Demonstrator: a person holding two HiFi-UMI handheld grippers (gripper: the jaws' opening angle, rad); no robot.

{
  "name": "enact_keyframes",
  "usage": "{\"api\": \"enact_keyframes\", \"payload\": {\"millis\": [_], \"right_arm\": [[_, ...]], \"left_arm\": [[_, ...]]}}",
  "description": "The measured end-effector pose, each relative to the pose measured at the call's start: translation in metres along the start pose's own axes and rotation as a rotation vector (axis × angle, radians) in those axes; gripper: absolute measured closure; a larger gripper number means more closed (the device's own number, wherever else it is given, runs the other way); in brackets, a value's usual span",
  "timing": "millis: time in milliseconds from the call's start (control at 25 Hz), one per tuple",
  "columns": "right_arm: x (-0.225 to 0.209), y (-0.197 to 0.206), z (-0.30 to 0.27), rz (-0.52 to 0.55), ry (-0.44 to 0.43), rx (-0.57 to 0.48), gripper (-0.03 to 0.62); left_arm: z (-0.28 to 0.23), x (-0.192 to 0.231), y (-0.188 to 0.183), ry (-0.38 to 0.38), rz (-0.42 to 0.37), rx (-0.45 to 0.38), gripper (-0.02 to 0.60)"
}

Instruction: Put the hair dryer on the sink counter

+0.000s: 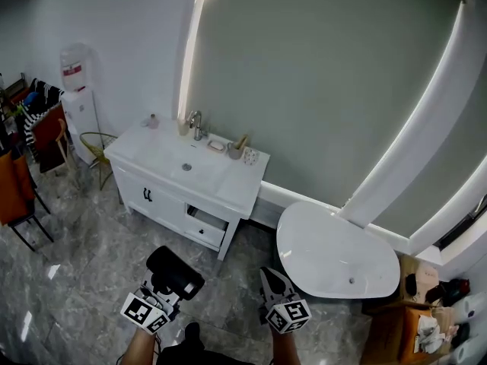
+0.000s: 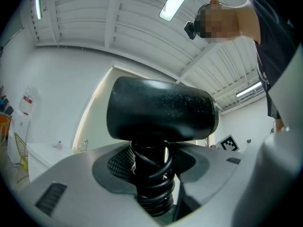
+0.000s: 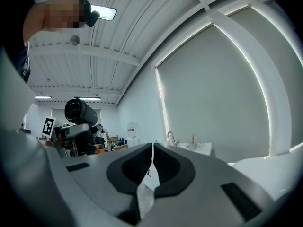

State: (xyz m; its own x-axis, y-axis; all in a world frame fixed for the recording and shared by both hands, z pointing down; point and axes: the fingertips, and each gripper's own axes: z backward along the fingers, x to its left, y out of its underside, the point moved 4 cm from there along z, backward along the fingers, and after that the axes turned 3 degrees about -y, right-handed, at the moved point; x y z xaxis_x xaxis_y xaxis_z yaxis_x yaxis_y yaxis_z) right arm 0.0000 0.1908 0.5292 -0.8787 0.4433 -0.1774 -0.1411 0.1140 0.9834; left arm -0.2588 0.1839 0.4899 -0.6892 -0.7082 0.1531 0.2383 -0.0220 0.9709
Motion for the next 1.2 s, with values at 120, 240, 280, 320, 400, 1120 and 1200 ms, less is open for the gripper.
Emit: {"api": "enact_keyframes", "payload": {"millis": [120,240,280,320,400,1120,1200], "right_arm": [[-0.007,-0.005,-0.019,0.017,0.009,-0.012,0.562],[-0.017,-0.015,-0.039,0.042,0.026,-0.021,0.562],[-0.02,-0.017,-0.044,0.048,0.035,-0.024,0.562],[-0.023,-0.019,-0.049,0.051,0.046,-0.027,0.562],[-0.028,-0.021,-0.054,0.049,0.061,-0.033,0.562],[-0.12,-0.042,-0.069,0.032,0.075,-0.008,0.562],[-0.126,-0.046,-0.072,0.041,0.064,-0.014,0.562]], "left_arm": [[-0.014,0.018,-0.002,0.009,-0.003,-0.001,0.347],[-0.034,0.034,-0.009,0.024,-0.018,-0.003,0.347],[-0.04,0.038,-0.01,0.033,-0.019,-0.003,0.347],[-0.045,0.042,-0.01,0.042,-0.017,-0.001,0.347],[-0.054,0.048,-0.009,0.058,-0.012,0.005,0.347],[-0.156,0.041,0.01,0.064,0.039,0.021,0.347],[-0.164,0.04,0.01,0.056,0.038,0.015,0.348]]}}
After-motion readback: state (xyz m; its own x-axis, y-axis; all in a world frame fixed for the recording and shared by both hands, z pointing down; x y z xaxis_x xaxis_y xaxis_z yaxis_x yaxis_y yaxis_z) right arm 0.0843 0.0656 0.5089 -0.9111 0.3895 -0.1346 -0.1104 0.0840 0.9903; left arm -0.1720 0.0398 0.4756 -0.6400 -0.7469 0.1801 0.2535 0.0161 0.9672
